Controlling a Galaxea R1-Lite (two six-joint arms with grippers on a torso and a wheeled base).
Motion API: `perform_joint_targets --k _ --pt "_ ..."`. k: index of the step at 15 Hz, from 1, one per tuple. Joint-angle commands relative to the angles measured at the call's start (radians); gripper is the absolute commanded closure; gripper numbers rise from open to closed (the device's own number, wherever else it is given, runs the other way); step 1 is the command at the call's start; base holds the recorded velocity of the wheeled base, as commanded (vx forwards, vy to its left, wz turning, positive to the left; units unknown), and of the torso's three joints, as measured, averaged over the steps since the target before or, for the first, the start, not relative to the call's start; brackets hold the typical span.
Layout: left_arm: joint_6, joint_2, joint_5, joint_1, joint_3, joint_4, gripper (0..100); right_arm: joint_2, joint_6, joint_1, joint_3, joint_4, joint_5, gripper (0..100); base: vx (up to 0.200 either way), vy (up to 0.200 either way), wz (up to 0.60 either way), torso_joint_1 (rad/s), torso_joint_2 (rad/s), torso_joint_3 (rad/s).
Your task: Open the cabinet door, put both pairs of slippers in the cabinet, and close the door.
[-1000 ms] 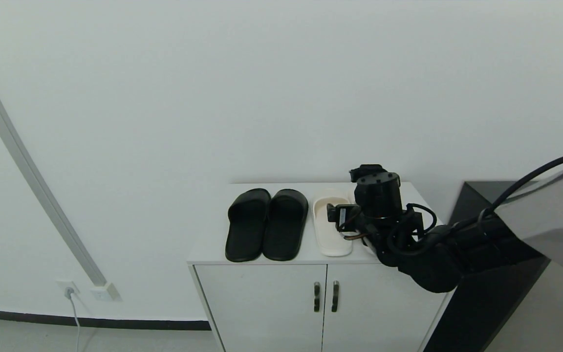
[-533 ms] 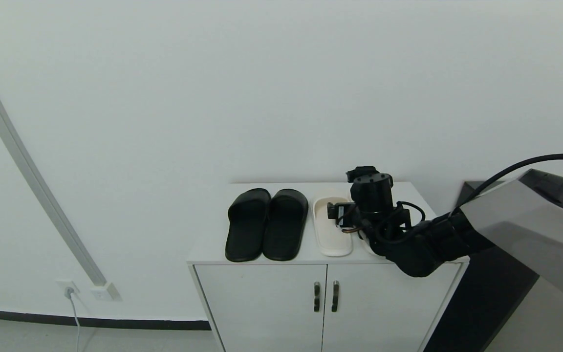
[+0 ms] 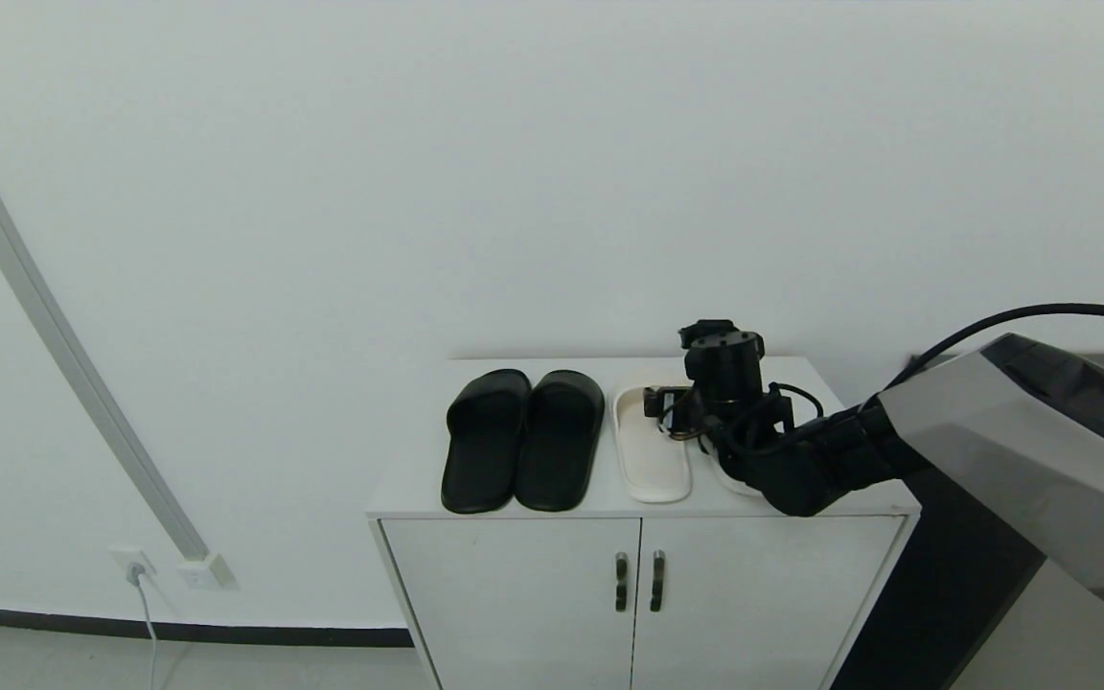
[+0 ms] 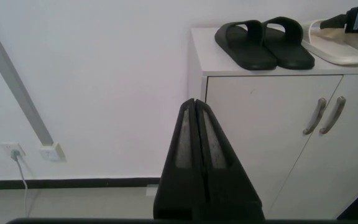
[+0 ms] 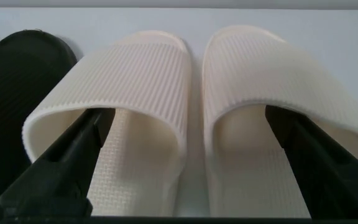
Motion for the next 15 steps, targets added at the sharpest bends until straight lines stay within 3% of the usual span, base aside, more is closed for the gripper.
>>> perform_joint_targets --k 1,10,12,15 --pt "0.0 0.0 0.0 0.0 0.001 0.0 100 0.015 -0.001 -0.001 -0.011 -0.001 0.001 100 0.0 0.0 0.0 0.0 0.0 0.0" --pt "0.0 0.0 0.0 0.0 0.001 0.0 100 -0.024 -0.027 -0.001 0.008 -0.01 -0.005 100 0.0 0.0 0.0 0.0 0.0 0.0" --pt "0.0 0.0 0.001 0.0 0.001 0.0 100 -0.094 -0.032 0.008 0.057 -0.01 -0.005 100 0.0 0.0 0.0 0.0 0.0 0.0" --pt "-0.002 0.0 0.001 0.0 0.001 0.0 100 -0.259 -0.05 0.065 0.238 -0.053 -0.004 100 0.0 0.0 0.0 0.0 0.0 0.0"
